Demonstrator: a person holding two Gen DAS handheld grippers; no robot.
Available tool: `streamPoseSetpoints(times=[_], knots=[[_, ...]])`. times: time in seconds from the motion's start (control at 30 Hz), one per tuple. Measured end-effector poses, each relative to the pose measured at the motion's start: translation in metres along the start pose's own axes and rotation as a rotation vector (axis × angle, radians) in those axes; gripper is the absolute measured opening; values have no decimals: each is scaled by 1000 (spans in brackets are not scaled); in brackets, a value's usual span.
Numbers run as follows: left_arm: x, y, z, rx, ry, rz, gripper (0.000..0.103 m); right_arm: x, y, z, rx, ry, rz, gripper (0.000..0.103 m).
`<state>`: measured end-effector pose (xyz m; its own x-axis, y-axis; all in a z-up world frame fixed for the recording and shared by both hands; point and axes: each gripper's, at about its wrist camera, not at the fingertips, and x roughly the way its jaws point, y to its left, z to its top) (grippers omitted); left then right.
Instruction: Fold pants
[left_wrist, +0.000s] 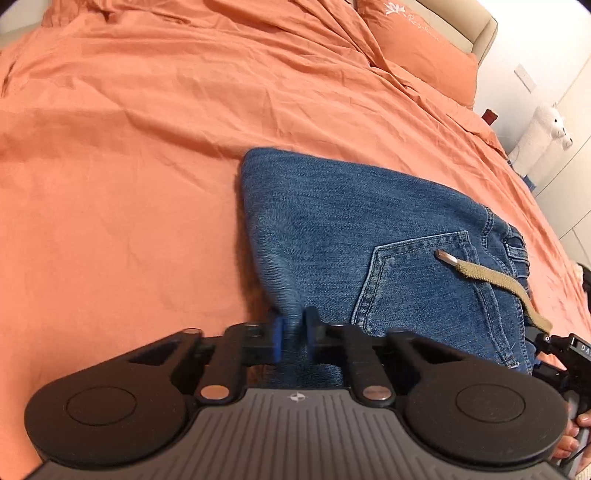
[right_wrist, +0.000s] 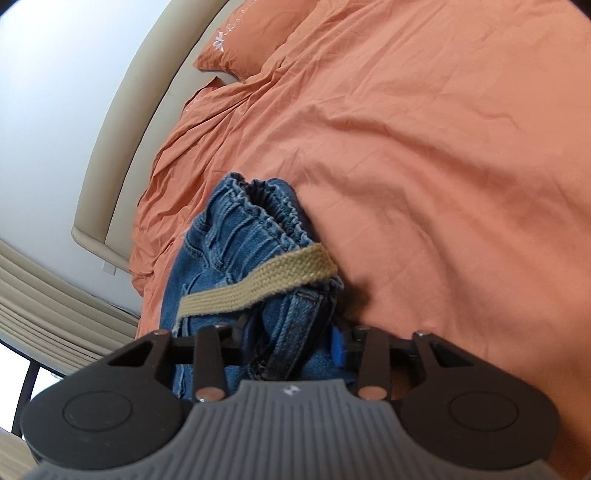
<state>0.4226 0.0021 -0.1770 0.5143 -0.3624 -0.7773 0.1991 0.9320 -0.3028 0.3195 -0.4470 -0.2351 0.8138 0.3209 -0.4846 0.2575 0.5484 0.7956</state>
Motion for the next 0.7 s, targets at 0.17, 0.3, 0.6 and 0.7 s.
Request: streamPoseSetpoints(times=[0.17,0.3,0.6,0.7], knots=[[-15,-14,7,34,-24,36,6,-15,11,3,-7,-10,25,23],[-32,-21,16,36,-43,40,6,-28,34,2,-48,-10,46,22],[-102,-16,33,173,-41,151,6,-28,78,-38,-64,59,132,21],[-131,4,34,180,-51,209,6,-15,106,-59,-78,95,167,21]])
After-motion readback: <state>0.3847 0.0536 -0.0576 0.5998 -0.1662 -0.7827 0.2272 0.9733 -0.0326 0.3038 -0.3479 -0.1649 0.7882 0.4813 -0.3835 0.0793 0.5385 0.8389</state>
